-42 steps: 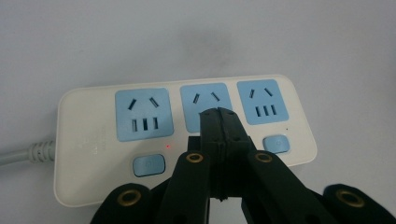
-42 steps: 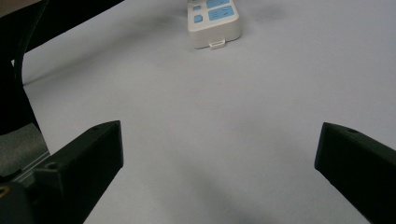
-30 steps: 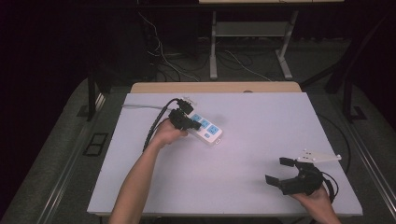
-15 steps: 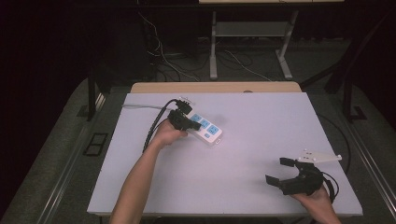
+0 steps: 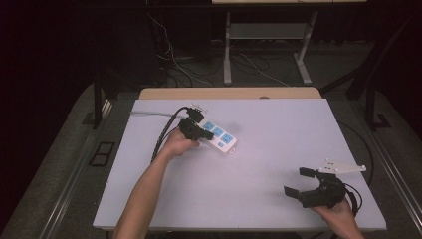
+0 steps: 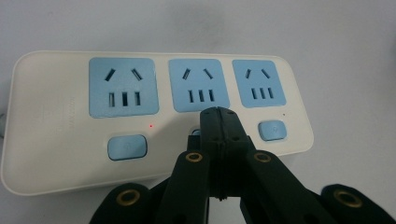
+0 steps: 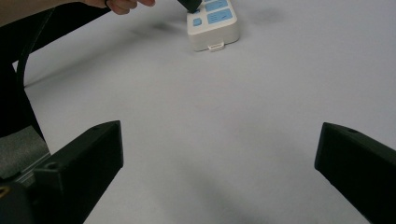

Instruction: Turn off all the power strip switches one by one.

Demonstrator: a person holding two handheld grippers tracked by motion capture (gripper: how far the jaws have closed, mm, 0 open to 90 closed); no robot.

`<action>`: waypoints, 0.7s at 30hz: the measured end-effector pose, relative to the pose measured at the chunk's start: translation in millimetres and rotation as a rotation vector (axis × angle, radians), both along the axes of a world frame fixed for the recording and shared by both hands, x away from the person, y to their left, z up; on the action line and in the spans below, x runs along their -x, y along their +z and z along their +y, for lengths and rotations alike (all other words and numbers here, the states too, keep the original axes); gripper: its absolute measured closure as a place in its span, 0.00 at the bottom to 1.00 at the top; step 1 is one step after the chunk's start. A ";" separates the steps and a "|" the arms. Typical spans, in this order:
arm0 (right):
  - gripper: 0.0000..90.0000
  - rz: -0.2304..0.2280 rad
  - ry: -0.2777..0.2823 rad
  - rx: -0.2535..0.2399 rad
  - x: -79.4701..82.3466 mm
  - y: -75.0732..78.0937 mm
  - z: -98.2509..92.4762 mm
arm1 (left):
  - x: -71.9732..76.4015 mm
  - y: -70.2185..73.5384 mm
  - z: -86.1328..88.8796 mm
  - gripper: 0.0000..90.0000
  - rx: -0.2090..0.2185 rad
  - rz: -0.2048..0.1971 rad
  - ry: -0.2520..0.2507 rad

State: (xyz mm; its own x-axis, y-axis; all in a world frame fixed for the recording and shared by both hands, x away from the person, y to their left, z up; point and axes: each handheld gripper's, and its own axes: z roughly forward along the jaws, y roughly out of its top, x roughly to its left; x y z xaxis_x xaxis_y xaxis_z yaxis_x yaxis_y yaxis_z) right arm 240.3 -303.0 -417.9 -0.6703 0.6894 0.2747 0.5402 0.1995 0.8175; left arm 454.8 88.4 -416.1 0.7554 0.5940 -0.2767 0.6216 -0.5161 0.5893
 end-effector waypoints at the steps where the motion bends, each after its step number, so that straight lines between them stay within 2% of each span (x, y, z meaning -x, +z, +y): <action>1: 0.01 0.002 -0.001 -0.001 0.1 0.1 0.0 | 0.0 0.1 -0.2 1.00 -0.001 0.002 0.003; 8: 0.01 -0.001 -0.002 -0.001 0.3 0.7 -0.2 | -0.9 -0.4 0.7 1.00 0.009 0.011 0.009; 21: 0.01 0.000 -0.010 -0.005 -0.5 0.1 -2.1 | 2.0 0.8 -1.0 0.99 -0.003 -0.014 0.015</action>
